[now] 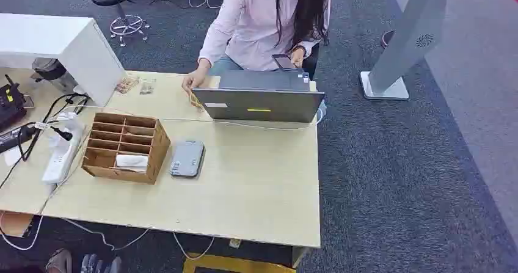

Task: Pass the card to the sensor for recognition and then transmit it.

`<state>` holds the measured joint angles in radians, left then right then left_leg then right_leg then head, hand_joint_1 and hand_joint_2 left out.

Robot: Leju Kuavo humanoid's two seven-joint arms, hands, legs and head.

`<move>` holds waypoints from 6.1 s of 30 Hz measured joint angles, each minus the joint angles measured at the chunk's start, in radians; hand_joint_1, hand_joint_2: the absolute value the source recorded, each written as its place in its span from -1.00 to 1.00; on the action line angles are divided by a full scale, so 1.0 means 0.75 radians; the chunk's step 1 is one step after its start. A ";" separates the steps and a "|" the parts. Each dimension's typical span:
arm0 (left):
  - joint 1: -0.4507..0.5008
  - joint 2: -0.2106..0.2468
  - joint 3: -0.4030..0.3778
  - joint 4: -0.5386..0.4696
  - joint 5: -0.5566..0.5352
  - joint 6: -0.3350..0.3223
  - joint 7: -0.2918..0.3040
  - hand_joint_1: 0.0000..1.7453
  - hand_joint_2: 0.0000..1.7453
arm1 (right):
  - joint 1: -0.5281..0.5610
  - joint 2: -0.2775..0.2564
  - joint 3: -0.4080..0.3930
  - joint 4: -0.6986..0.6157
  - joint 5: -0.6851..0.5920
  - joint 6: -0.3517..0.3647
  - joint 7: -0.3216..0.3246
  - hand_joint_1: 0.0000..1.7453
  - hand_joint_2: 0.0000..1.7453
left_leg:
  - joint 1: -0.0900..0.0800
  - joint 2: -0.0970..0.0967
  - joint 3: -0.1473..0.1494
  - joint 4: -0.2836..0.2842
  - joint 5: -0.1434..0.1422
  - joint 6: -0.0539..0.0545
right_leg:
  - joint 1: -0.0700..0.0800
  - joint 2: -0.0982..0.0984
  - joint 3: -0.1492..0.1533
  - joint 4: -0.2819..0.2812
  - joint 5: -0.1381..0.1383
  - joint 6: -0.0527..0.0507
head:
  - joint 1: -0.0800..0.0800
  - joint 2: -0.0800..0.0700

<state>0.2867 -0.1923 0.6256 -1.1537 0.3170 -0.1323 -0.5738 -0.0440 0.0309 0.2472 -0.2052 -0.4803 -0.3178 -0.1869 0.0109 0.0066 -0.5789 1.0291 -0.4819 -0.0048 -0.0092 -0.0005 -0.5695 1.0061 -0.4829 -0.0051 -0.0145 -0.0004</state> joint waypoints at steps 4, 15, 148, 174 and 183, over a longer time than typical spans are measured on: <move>0.060 -0.029 -0.019 -0.198 0.007 0.042 -0.025 -1.00 1.00 | 0.002 0.009 0.021 0.009 0.004 -0.017 0.028 -1.00 1.00 | 0.000 0.000 0.000 0.000 0.000 0.000 | 0.000 0.000 0.000 0.000 0.000 0.000 | 0.000 0.000; 0.145 -0.096 -0.008 -0.713 -0.077 0.057 -0.091 -1.00 1.00 | 0.014 0.025 0.112 0.031 0.040 -0.047 0.114 -1.00 1.00 | 0.000 0.000 0.000 0.000 0.000 0.000 | 0.000 -0.001 0.000 0.000 0.000 0.000 | 0.000 0.000; -0.750 0.474 -0.888 0.033 -2.165 0.782 0.758 1.00 1.00 | -0.044 0.085 0.585 0.080 0.350 0.035 0.289 -1.00 1.00 | 0.002 0.003 0.001 0.002 0.003 -0.002 | 0.003 0.005 -0.001 0.000 0.002 -0.001 | 0.001 0.000; -0.868 0.449 -0.970 0.359 -2.257 0.839 0.814 1.00 1.00 | -0.047 0.088 0.586 0.084 0.335 0.029 0.326 -1.00 1.00 | 0.002 0.003 0.003 0.002 0.004 -0.003 | 0.003 0.005 0.001 0.000 0.004 -0.003 | 0.001 0.000; -0.872 0.449 -0.974 0.348 -2.227 0.859 0.807 1.00 1.00 | -0.047 0.088 0.586 0.084 0.332 0.024 0.324 -1.00 1.00 | 0.003 0.004 0.002 0.002 0.004 -0.003 | 0.003 0.006 0.001 0.000 0.005 -0.003 | 0.001 0.000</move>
<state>-0.3669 0.1446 -0.1049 -0.8927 -1.3531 0.5116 0.0313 -0.0792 0.0973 0.6867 -0.1423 -0.2316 -0.2998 0.0565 0.0129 0.0092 -0.5771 1.0305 -0.4785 -0.0073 -0.0067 0.0038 -0.5691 1.0064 -0.4795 -0.0074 -0.0141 -0.0004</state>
